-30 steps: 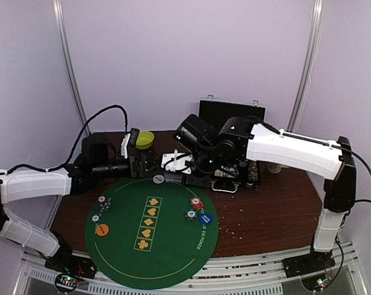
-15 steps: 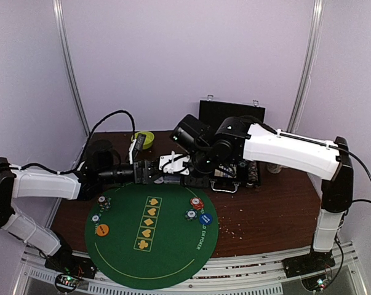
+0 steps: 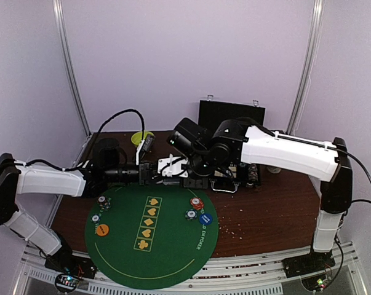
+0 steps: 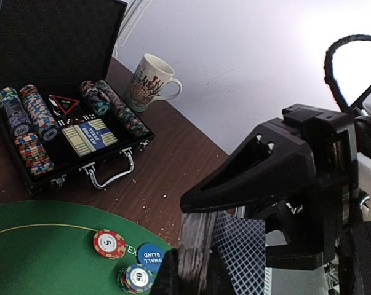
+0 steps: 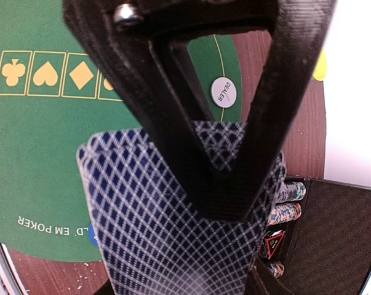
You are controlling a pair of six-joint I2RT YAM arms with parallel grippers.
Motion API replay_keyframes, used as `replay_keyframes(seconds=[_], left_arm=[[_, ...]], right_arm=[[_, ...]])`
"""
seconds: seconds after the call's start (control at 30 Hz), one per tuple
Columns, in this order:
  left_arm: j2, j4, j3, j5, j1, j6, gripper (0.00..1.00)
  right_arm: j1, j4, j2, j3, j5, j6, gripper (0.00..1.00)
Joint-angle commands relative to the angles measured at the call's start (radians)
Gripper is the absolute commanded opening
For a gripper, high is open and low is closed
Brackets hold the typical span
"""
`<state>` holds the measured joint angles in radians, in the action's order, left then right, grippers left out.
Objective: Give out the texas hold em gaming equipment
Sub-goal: Pass from the right arm to the left, then pass from the left arm to the right
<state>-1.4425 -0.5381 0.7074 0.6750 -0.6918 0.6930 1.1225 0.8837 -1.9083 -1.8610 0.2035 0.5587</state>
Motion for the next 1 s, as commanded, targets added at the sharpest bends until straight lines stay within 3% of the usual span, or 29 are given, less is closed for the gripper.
replay_keyframes(seconds=[0.0,0.1,0.13,0.3,0.43,0.67,0.8,0.97], left_arm=[[0.000,-0.038,0.013,0.099,0.001,-0.029,0.00],[0.042,-0.057,-0.009,0.091,0.002,-0.027,0.00],[0.059,-0.057,-0.014,0.083,0.005,-0.030,0.00],[0.126,-0.022,-0.001,0.086,0.008,-0.074,0.00],[0.131,-0.002,0.020,0.107,0.008,-0.071,0.00],[0.141,-0.007,0.032,0.102,0.008,-0.063,0.00],[0.140,-0.011,0.037,0.089,0.008,-0.058,0.00],[0.120,-0.043,0.047,0.097,0.008,-0.031,0.00]], right_arm=[[0.010,-0.067,0.017,-0.004,0.046,-0.002,0.55],[0.006,-0.185,0.089,0.085,0.025,-0.011,0.96],[0.002,-0.257,0.131,0.146,0.014,-0.012,1.00],[-0.042,-0.658,0.367,0.525,-0.196,-0.023,1.00],[-0.066,-0.878,0.457,0.675,-0.310,-0.012,1.00],[-0.105,-0.942,0.427,0.702,-0.405,-0.006,1.00],[-0.109,-0.894,0.370,0.656,-0.450,0.028,1.00],[-0.109,-0.910,0.331,0.667,-0.444,0.048,1.00]])
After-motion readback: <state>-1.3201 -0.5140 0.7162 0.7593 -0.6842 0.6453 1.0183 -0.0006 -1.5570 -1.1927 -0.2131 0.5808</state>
